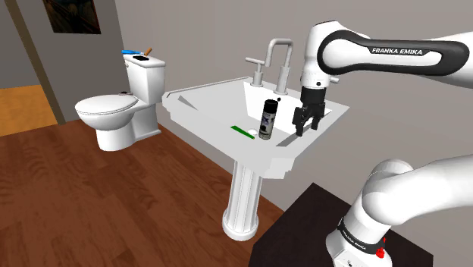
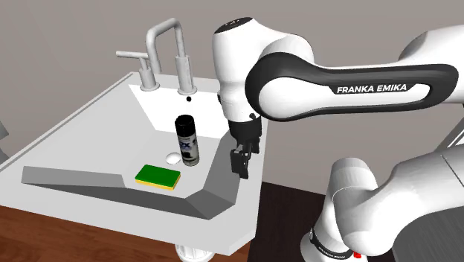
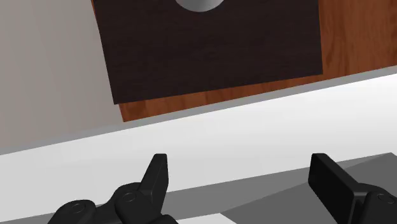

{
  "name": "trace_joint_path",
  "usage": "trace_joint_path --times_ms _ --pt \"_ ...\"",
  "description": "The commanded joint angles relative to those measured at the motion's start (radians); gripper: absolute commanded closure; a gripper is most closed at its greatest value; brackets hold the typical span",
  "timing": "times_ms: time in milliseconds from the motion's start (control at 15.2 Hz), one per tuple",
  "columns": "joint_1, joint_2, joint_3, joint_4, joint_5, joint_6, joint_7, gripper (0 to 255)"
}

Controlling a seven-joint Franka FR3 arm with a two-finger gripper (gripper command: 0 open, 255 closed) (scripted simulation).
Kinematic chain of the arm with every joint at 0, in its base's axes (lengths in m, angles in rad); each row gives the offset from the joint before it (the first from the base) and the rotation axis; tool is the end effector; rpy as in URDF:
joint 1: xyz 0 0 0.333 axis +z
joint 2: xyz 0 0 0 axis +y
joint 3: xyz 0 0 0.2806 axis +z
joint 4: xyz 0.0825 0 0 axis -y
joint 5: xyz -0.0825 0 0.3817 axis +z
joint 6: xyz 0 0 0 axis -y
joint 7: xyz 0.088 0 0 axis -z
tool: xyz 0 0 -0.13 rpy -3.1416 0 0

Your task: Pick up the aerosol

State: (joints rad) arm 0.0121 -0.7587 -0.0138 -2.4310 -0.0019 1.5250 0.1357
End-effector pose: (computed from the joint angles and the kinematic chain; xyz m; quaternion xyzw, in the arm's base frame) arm 0.3229 -0.0011 0.4953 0.9951 -0.0662 -0.0737 0.0013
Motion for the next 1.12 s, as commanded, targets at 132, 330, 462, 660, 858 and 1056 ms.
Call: trace_joint_path --times_ms 132,330,462,660,858,1056 --pt "-0.009 0.067 -0.018 0.040 -0.013 0.040 -0.016 0" --pt "-0.020 0.167 -0.044 0.107 -0.029 0.093 -0.039 0" --pt "-0.026 0.233 -0.060 0.157 -0.035 0.123 -0.054 0" --pt "-0.034 0.333 -0.084 0.240 -0.040 0.160 -0.077 0" --pt "-0.042 0.432 -0.107 0.332 -0.039 0.188 -0.101 0" --pt "-0.049 0.532 -0.129 0.434 -0.031 0.205 -0.126 0"
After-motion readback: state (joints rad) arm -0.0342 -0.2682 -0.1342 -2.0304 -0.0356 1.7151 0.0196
